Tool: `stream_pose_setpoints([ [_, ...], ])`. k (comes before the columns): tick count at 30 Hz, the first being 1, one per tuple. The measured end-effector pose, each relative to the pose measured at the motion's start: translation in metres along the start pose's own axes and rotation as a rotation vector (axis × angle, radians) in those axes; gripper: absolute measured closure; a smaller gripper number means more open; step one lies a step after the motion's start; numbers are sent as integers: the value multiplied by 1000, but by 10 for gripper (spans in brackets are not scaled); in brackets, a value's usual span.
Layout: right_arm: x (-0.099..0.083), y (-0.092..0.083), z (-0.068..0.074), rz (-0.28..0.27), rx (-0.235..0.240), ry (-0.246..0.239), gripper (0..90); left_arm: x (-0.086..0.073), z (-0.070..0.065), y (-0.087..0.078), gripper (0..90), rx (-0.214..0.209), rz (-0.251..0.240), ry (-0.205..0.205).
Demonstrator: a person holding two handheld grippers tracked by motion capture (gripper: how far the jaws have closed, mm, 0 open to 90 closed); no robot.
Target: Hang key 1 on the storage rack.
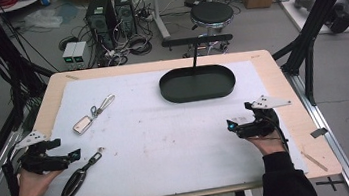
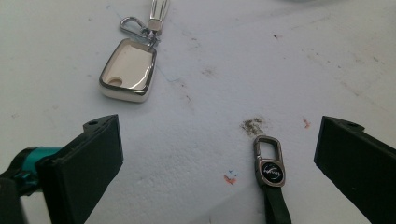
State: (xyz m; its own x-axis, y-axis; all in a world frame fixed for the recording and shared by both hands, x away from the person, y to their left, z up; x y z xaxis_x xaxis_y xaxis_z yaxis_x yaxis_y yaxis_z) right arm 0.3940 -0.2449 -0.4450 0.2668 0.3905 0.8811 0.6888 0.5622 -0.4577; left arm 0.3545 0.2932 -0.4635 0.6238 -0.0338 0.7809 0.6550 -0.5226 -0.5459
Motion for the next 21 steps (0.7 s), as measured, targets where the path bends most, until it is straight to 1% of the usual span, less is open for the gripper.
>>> stream_pose_setpoints([
  [4,0,0,0,-1,-1,-2,6,4,0,3,17,7,7,1],
  [6,0,1,0,0,0,-3,6,7,-1,4,17,13,16,10],
  [7,0,1,0,5,-1,-4,6,9,-1,6,17,19,23,20],
  [9,0,1,0,1,-6,-9,6,10,0,6,17,21,27,21],
  [12,0,1,0,2,-6,-2,6,16,-1,8,17,40,34,38],
  [14,0,1,-1,0,-7,-4,6,19,-2,9,17,40,32,44],
  [17,0,1,-1,1,-10,-9,6,26,-4,13,17,47,48,60],
  [18,0,1,-1,2,-10,-10,6,26,-4,13,17,47,48,60],
  [21,0,1,-2,3,-14,-10,6,33,-7,17,17,53,55,69],
])
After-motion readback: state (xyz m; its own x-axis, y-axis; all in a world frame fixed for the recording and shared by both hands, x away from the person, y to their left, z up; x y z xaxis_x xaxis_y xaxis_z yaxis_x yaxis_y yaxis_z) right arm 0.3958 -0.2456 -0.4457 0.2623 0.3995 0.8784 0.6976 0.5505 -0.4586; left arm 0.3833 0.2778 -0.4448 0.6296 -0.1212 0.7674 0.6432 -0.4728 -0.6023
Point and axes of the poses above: each handheld gripper's, and its own axes: y roughly forward along the jaws, x roughly out of its top, z roughly to its left, the point moved 9 cm from there along y, roughly forward along the jaws, and after that the axes turned 10 degrees about -y, right-handed, at the moved point
